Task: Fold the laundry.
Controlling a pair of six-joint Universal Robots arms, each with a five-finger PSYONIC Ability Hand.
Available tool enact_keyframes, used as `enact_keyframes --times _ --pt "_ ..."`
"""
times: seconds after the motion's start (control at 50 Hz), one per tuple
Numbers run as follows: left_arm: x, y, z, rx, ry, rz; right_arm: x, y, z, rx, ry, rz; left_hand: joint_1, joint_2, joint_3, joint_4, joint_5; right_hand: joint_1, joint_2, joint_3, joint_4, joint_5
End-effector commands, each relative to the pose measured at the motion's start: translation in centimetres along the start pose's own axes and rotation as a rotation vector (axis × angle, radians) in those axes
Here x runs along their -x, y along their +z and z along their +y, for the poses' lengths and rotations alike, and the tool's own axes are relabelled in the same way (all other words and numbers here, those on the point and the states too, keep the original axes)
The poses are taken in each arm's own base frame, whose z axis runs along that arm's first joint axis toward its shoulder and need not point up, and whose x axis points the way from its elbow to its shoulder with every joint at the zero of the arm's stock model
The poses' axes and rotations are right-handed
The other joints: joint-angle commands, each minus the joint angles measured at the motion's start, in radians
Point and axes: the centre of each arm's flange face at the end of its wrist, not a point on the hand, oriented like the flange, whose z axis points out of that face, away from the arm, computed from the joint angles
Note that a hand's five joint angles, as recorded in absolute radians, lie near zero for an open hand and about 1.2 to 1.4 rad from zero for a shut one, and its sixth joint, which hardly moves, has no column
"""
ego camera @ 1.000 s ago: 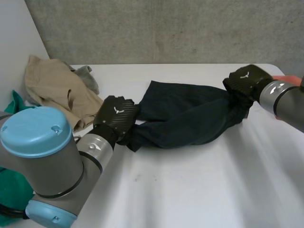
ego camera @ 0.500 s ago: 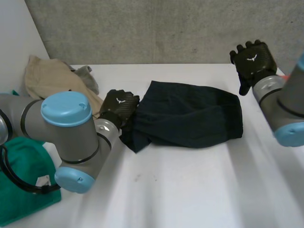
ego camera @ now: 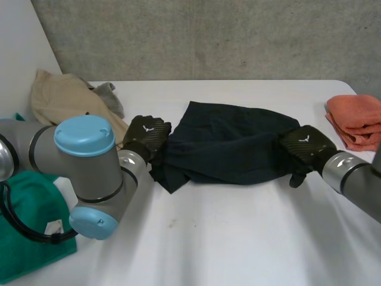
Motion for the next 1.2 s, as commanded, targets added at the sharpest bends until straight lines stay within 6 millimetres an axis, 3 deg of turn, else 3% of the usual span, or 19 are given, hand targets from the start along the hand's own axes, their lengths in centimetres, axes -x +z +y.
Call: enact_keyframes --times 0.02,0.34,0.46,0.56,0.68,0.7,0.78,0.88,0.98,1.06,1.12,1.14,1.2 --pt "0.7 0.2 0.1 0.003 -0.002 -0.017 0.1 4.0 2.8 0.014 -0.007 0.007 0.303 0.199 0.202 0.194 0.24 0.164 0.128 0.105 0.107 0.11" --pt "0.8 0.2 0.0 0.003 -0.004 -0.018 -1.4 8.2 3.7 -0.044 -0.08 0.089 0.303 0.199 0.202 0.194 0.24 0.615 0.58 0.557 0.559 0.562" --pt "0.7 0.1 0.1 0.01 -0.003 -0.014 -1.4 8.6 3.1 -0.063 -0.084 0.092 0.303 0.199 0.202 0.194 0.24 1.052 1.016 0.993 0.995 0.998" --pt "0.5 -0.2 0.2 0.032 0.0 -0.003 -1.9 8.3 1.8 -0.092 -0.092 0.112 0.303 0.199 0.202 0.194 0.24 1.052 1.017 0.994 0.995 0.999" --pt "0.8 -1.5 -1.0 0.057 0.014 0.014 -3.4 5.2 -2.5 -0.127 -0.119 0.137 0.303 0.199 0.202 0.194 0.24 1.052 1.017 0.994 0.995 0.999" --pt "1.1 -2.3 -2.0 0.06 0.016 0.016 -3.8 3.5 -4.3 -0.132 -0.128 0.136 0.303 0.199 0.202 0.194 0.24 1.052 1.017 0.994 0.995 0.999" --pt "1.7 -4.4 -3.9 0.091 0.02 0.03 -4.8 -0.9 -8.2 -0.121 -0.165 0.13 0.303 0.199 0.202 0.194 0.24 1.052 1.017 0.994 0.995 0.999" --pt "2.3 -7.3 -6.0 0.108 0.029 0.041 -5.0 -4.2 -10.1 -0.059 -0.252 0.119 0.303 0.199 0.202 0.194 0.24 1.052 1.017 0.994 0.995 0.999" --pt "2.1 -8.9 -5.9 0.134 0.044 0.064 -4.1 -6.1 -10.5 -0.001 -0.31 0.073 0.303 0.199 0.202 0.194 0.24 1.052 1.017 0.994 0.995 0.999" --pt "0.9 -9.0 -5.1 0.151 0.056 0.1 -2.9 -5.5 -8.5 0.068 -0.284 0.006 0.303 0.199 0.202 0.194 0.24 1.052 1.017 0.994 0.995 0.999" --pt "0.0 -7.2 -2.8 0.205 0.059 0.115 -1.8 -3.6 -5.7 0.144 -0.258 -0.067 0.303 0.199 0.202 0.194 0.24 1.052 1.017 0.994 0.995 0.999" --pt "-0.4 -5.7 -1.8 0.212 0.068 0.115 -1.5 -2.7 -4.8 0.162 -0.254 -0.088 0.303 0.199 0.202 0.194 0.24 1.052 1.017 0.994 0.995 0.999" --pt "-0.7 -3.7 -1.1 0.201 0.09 0.111 -2.0 -1.2 -4.4 0.16 -0.267 -0.077 0.303 0.199 0.202 0.194 0.24 1.052 1.017 0.994 0.995 0.999"
